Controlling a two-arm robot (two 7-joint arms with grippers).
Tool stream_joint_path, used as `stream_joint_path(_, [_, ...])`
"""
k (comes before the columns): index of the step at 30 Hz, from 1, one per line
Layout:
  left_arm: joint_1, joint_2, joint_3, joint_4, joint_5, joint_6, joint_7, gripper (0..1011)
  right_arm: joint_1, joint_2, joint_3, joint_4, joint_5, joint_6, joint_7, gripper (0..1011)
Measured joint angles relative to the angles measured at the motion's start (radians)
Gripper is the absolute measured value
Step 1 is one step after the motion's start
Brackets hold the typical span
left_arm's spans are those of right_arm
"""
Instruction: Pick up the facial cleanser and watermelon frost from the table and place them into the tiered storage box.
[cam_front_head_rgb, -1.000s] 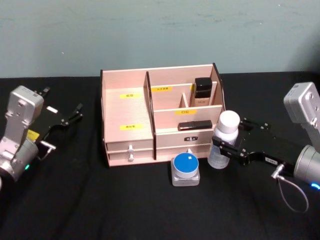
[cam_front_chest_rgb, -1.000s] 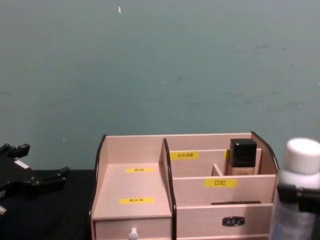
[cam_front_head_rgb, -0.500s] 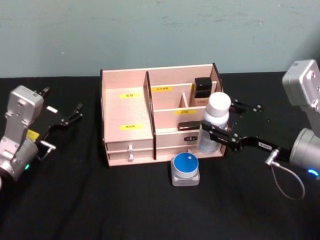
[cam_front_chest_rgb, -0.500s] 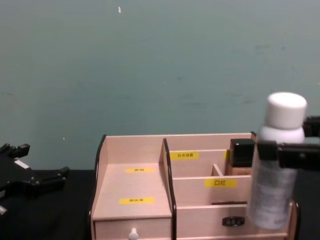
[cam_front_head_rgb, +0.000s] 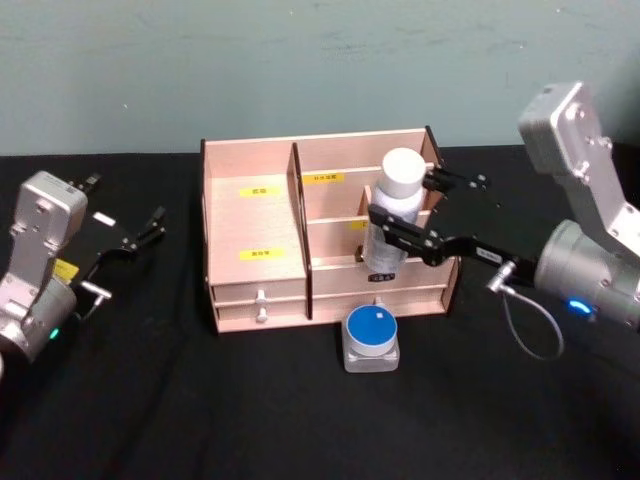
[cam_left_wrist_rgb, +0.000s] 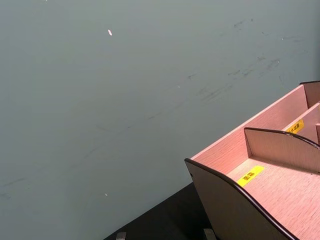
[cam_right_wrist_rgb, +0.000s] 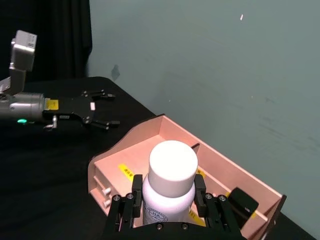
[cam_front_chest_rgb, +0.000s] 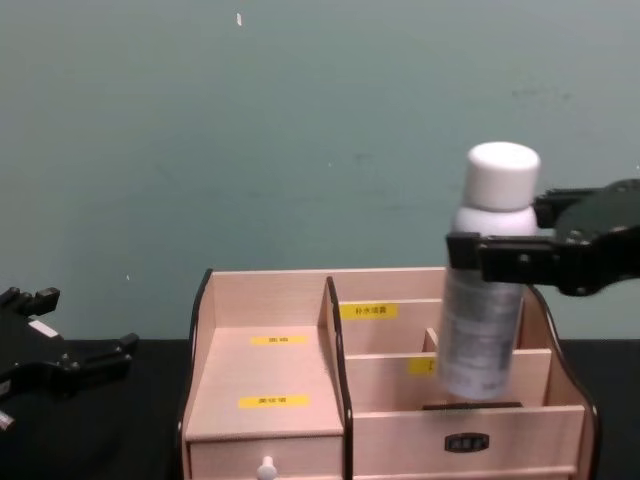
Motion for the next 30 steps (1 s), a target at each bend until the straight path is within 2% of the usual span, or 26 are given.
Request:
stream_joint_path(6, [0.000, 0.000, 0.000, 0.000, 0.000, 0.000, 0.000, 1001, 0.079, -0.051, -0.039, 0.072, -0.027, 0.010, -0.002, 613])
stream_joint_path(17, [0.000, 0.000, 0.000, 0.000, 0.000, 0.000, 0.000, 1001, 0.189, -0.140, -0.083, 0.207, -0.062, 0.013, -0.009, 613])
stream_joint_path(27, [0.000, 0.000, 0.000, 0.000, 0.000, 0.000, 0.000, 1001, 0.256, -0.207, -0.105, 0.320, -0.083, -0.011, -0.007, 613])
stream_joint_path(30, [0.000, 0.000, 0.000, 0.000, 0.000, 0.000, 0.000, 1001, 0.266, -0.217, -0.107, 0.338, -0.087, -0.016, -0.007, 613])
